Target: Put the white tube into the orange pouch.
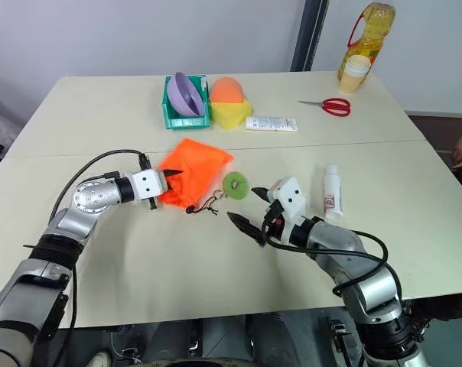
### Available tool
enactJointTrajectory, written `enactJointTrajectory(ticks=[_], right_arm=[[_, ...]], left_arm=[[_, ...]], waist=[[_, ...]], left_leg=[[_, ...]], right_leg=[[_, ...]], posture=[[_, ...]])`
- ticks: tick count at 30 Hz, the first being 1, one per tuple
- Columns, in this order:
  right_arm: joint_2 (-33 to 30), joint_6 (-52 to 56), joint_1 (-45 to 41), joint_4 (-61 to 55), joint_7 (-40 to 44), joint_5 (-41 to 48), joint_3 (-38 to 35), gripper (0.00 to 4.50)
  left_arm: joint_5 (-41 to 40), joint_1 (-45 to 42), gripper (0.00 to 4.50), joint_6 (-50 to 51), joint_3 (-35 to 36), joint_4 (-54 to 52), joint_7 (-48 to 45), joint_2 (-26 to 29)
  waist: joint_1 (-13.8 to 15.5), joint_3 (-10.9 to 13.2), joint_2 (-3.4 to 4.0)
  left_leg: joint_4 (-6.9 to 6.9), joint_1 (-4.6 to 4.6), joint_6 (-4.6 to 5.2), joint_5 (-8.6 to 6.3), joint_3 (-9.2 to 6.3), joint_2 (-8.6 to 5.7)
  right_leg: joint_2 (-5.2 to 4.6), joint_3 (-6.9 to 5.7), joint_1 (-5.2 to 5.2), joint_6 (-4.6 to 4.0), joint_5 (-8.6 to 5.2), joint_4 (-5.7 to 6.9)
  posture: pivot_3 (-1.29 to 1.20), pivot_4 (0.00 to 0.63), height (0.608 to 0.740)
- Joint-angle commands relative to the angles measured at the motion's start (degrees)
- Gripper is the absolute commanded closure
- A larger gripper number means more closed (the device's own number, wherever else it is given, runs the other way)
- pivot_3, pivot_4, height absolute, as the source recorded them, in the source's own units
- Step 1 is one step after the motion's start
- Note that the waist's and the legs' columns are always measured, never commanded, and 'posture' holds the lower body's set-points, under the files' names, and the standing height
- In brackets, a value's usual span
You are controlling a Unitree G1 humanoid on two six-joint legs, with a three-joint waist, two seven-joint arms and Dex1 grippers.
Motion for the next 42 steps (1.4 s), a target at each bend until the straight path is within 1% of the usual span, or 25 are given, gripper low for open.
enactJointTrajectory(ticks=[1, 11, 17, 21, 24, 27, 30, 34, 37, 40, 42], right_arm=[[0.40, -0.36, -4.28, 3.78, -2.27, -5.15, 2.50, 0.00], [3.27, -6.79, -11.59, 11.29, 1.98, -13.28, 12.36, 0.00], [5.87, -7.99, -14.46, 14.95, 2.78, -15.66, 13.71, 0.00], [6.38, -8.33, -15.15, 16.55, 2.47, -17.02, 12.79, 0.00], [5.10, -7.04, -13.56, 13.94, 1.85, -15.17, 8.06, 0.00], [1.93, -5.99, -10.97, 9.14, 3.46, -13.74, 4.48, 0.00], [0.74, -4.16, -9.79, 4.95, 4.25, -12.43, 3.28, 0.00], [-0.41, -2.66, -8.68, 3.51, 3.05, -13.24, 1.74, 0.00], [-2.15, -0.43, -6.80, 1.99, 0.84, -12.73, -4.14, 0.00], [-3.37, 5.47, -5.44, 0.96, -0.53, -9.93, -11.35, 0.00], [-5.59, 9.25, -3.54, 0.79, -3.12, -11.17, -16.65, 0.00]], left_arm=[[-4.04, -0.39, 4.47, 1.15, 1.52, -2.27, -2.46, -0.27], [-6.28, 1.49, 4.47, 7.86, 3.71, -5.10, -1.68, -0.16], [-7.72, 2.80, 4.47, 11.30, 4.85, -7.86, -0.99, -0.67], [-8.71, 3.03, 4.47, 13.31, 5.05, -9.38, -1.18, -0.96], [-11.76, 2.47, 4.47, 19.25, 5.76, -12.57, -1.54, -2.29], [-14.74, 1.94, 4.47, 26.56, 6.05, -16.51, -2.37, -3.63], [-15.94, 1.02, 4.47, 32.48, 5.91, -19.38, -1.58, -4.98], [-15.64, -0.27, 4.47, 37.41, 5.13, -21.20, -0.54, -6.71], [-15.51, -0.96, 4.47, 40.89, 4.92, -22.63, 0.78, -8.39], [-15.35, -1.31, 4.47, 44.58, 4.48, -24.00, 2.15, -9.80], [-15.45, -1.69, 4.47, 47.23, 3.98, -24.70, 3.49, -11.63]], waist=[[-0.02, 0.00, 0.00], [-0.06, 0.00, 0.00], [0.03, 0.00, 0.00], [0.11, 0.00, 0.00], [0.25, 0.00, 0.00], [0.20, 0.00, 0.00], [-0.01, 0.00, 0.00], [-0.20, 0.00, 0.00], [0.15, 0.00, 0.00], [0.16, 0.00, 0.00], [0.32, 0.00, 0.00]], left_leg=[[0.03, 0.00, 0.00, 0.00, -0.01, 0.00], [0.03, -0.03, 0.00, 0.00, -0.03, 0.00], [0.06, -0.03, 0.00, 0.00, -0.04, 0.00], [0.07, -0.04, 0.00, 0.00, -0.04, 0.00], [0.08, -0.06, 0.00, 0.00, -0.04, 0.00], [0.11, -0.09, 0.00, 0.00, -0.06, -0.02], [0.11, -0.09, 0.00, 0.00, -0.07, -0.04], [0.11, -0.03, 0.00, 0.00, -0.18, 0.00], [0.12, -0.04, 0.00, 0.00, -0.22, -0.02], [0.20, -0.09, 0.00, 0.00, -0.16, -0.08], [0.22, -0.11, 0.00, 0.00, -0.16, -0.09]], right_leg=[[0.01, 0.00, 0.00, 0.00, 0.00, 0.01], [0.03, -0.01, 0.00, 0.00, 0.00, 0.02], [0.02, -0.02, 0.00, 0.00, 0.00, 0.05], [0.01, -0.02, 0.00, 0.01, 0.00, 0.05], [0.00, -0.02, 0.00, 0.01, 0.01, 0.05], [-0.02, -0.03, 0.00, 0.02, 0.01, 0.04], [-0.02, -0.02, 0.00, 0.04, 0.02, 0.04], [0.12, -0.02, 0.00, 0.04, 0.02, 0.10], [0.10, -0.02, 0.02, 0.03, 0.02, 0.10], [0.00, -0.01, 0.03, 0.05, 0.02, 0.08], [-0.02, -0.01, 0.04, 0.06, 0.03, 0.07]], posture=[[0.00, 0.150, 0.726], [0.00, 0.150, 0.726], [0.00, 0.150, 0.726], [0.00, 0.150, 0.726], [0.00, 0.150, 0.726], [0.00, 0.150, 0.726], [0.00, 0.150, 0.726], [0.00, 0.150, 0.726], [0.00, 0.150, 0.726], [0.00, 0.150, 0.726], [0.00, 0.150, 0.726]])
